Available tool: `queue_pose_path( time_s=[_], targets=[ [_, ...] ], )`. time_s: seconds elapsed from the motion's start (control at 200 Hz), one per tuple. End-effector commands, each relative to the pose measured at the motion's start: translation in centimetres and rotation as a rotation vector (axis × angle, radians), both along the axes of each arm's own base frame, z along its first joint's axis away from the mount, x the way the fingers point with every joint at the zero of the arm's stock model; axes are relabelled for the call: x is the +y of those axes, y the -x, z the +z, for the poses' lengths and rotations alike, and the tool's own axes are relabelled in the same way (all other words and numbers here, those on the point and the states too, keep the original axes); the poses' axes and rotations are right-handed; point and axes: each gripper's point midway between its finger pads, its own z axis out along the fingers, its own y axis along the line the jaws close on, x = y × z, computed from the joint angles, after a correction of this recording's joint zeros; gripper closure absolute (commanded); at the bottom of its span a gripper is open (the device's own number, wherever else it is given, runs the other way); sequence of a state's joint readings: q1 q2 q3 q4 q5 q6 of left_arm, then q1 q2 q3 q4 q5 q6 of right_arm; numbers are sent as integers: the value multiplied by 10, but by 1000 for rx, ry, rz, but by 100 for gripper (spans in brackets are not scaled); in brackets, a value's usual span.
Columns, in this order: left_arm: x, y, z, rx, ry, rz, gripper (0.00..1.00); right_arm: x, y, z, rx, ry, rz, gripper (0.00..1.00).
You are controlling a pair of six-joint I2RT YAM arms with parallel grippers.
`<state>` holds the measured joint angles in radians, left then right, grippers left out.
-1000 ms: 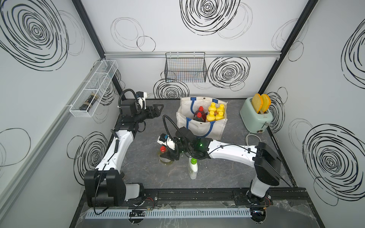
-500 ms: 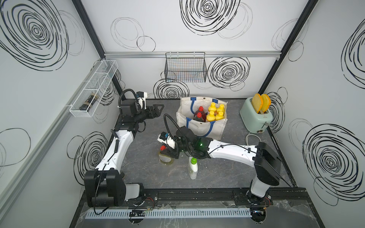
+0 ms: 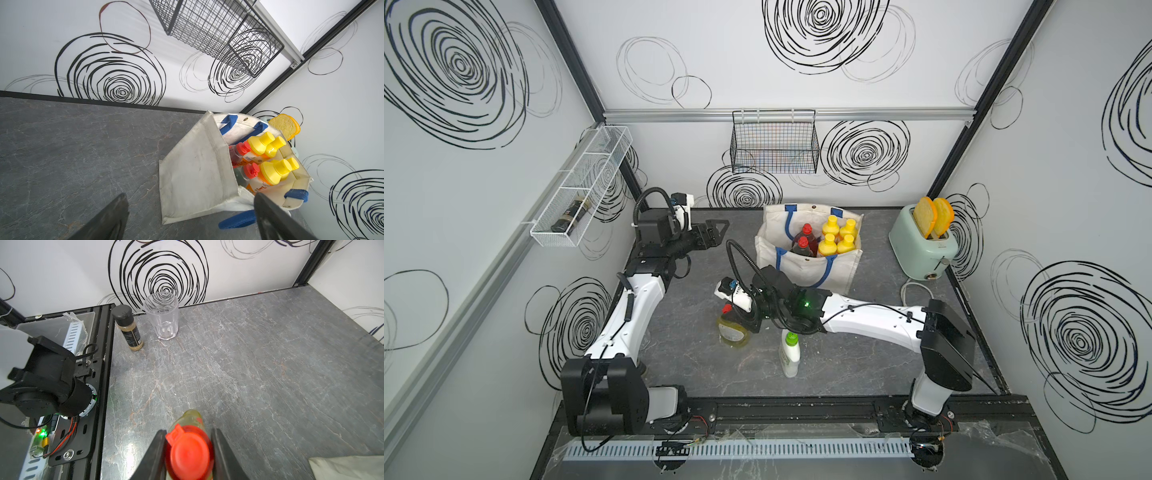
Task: Pack dish soap into the shopping bag
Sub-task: Pick up the bottle of dish soap at the center of the board.
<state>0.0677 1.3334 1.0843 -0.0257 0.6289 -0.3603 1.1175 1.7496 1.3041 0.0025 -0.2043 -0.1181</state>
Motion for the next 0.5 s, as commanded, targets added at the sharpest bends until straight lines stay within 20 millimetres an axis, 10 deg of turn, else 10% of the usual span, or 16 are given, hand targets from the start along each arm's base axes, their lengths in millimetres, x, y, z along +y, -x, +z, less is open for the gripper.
queue_pose_path(
  time_s=[0.0, 0.495],
  targets=[
    [-1, 1, 16, -65, 7, -10, 4, 0, -9, 32, -49, -50, -37, 99],
    [-10, 4, 18, -72, -10, -28, 4, -26, -36, 104, -46, -136, -107, 100]
  ],
)
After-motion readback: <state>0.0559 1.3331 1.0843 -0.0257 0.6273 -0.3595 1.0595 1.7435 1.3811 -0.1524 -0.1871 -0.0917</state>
